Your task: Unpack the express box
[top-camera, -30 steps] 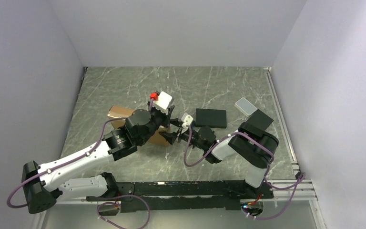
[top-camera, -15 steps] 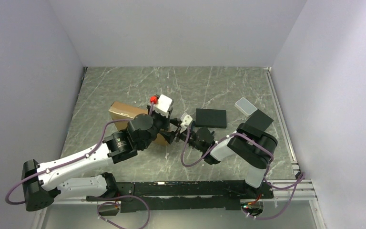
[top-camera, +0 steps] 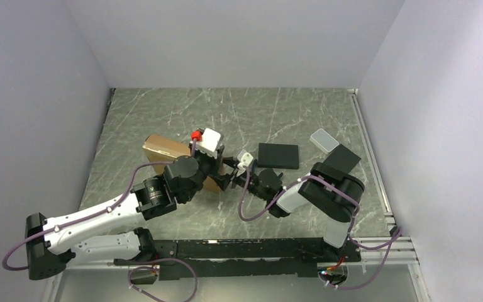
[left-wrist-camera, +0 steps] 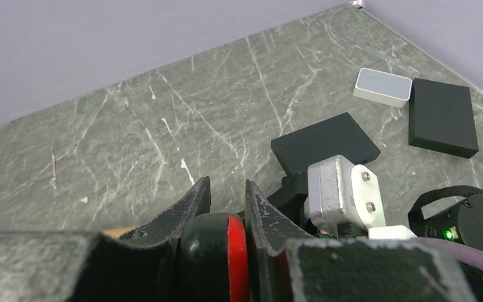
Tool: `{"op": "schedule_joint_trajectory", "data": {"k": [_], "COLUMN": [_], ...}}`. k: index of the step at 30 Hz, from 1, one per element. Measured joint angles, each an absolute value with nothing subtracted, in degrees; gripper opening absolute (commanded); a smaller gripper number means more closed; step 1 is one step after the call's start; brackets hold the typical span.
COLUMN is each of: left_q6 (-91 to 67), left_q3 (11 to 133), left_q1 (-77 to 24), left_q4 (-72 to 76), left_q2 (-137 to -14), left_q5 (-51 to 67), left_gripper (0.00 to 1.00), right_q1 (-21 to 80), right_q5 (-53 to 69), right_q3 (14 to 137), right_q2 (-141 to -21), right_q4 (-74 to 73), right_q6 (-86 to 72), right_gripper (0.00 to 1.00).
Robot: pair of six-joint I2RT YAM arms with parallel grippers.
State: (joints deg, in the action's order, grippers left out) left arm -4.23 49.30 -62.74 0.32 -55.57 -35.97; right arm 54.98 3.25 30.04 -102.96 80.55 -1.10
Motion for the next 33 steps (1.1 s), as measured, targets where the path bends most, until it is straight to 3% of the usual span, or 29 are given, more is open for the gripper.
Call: {"op": "schedule_joint_trajectory", "data": {"k": [21,33], "left_q6": [-7.57,-0.8], "left_q3": [49.71,62.98], "left_q1": [-67.2,-64.36], "left_q4": [-5.43,-8.84], "left_q2": [-53.58,-64.9], "left_q5": [-42.94,-41.63], "left_gripper": [0.0,0.0], "right_q1": [55.57,54.68], "right_q5": [3.62,3.29], "right_q3": [30.48,30.46], "right_q2": [-102.98,-103.66], "right_q4": [79.77,81.49], "right_q6": [-1.13,2.26], "right_gripper": [0.55,0.56]}}
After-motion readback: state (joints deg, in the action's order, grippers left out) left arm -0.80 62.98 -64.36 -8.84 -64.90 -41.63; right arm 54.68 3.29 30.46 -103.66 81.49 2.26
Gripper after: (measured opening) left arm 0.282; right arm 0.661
